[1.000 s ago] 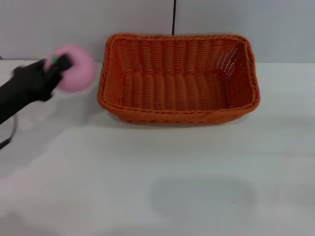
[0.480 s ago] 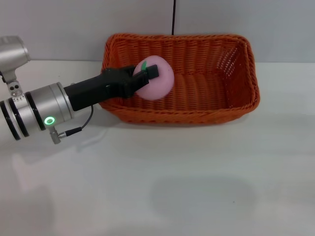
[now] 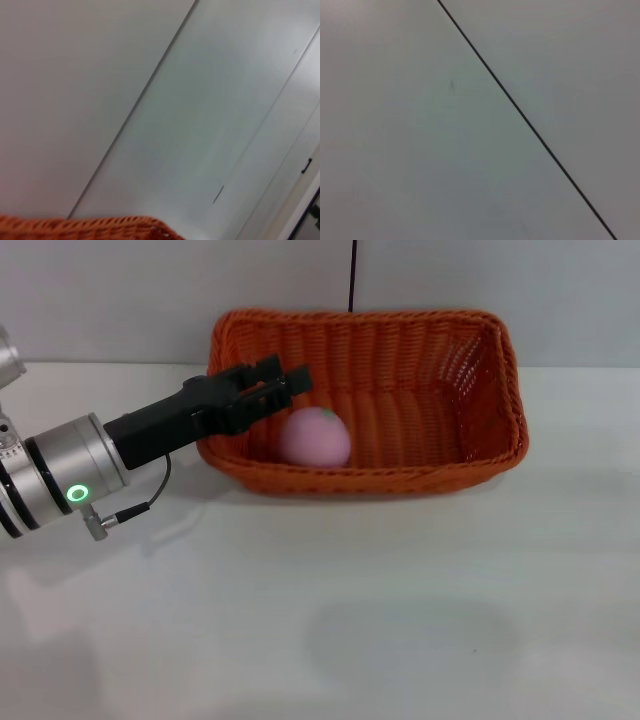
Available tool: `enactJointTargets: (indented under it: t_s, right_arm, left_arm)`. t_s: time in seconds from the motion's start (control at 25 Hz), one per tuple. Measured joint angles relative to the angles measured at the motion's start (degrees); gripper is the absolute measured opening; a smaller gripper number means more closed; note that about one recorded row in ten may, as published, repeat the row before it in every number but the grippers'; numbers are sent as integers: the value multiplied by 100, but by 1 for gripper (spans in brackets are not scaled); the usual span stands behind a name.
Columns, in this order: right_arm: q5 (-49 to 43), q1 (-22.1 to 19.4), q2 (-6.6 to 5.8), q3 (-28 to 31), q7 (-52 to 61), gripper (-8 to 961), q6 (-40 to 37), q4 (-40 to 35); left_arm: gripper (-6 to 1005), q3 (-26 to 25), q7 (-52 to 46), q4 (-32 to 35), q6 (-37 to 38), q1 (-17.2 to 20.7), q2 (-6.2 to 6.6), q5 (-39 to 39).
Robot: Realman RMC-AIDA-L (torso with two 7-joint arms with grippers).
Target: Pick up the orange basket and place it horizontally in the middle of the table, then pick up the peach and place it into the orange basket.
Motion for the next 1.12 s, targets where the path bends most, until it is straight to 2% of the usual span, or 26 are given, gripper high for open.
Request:
enactJointTargets:
  t_s: [0.32,0.52,0.72,0.8,0.88,1.12]
  right_arm:
    - [0,20,0,-80,-3,544,41,6]
    - [0,23,0,-79,-5,544,41,6]
    - [0,23,0,-61,-6,544,41,6]
    - [0,23,0,-51,-6,544,41,6]
    - [12,23,0,-41,-6,544,41,6]
    - [48,4,9,3,-6,544,41,6]
  left_arm:
    - [753,-24,-20,-70,-451,180,21,-202]
    - [869,-24,21,-367,-763,552,22,-748]
    - [866,-140,204,-502,-1008,1069,29,-1595]
    - [865,-140,204,-502,-1008,1069,29,-1595]
    - [863,-476,580,-373,-1384,1434,23,-2173]
    - [860,-1056,1415,109,-1878,1844,9,-2886]
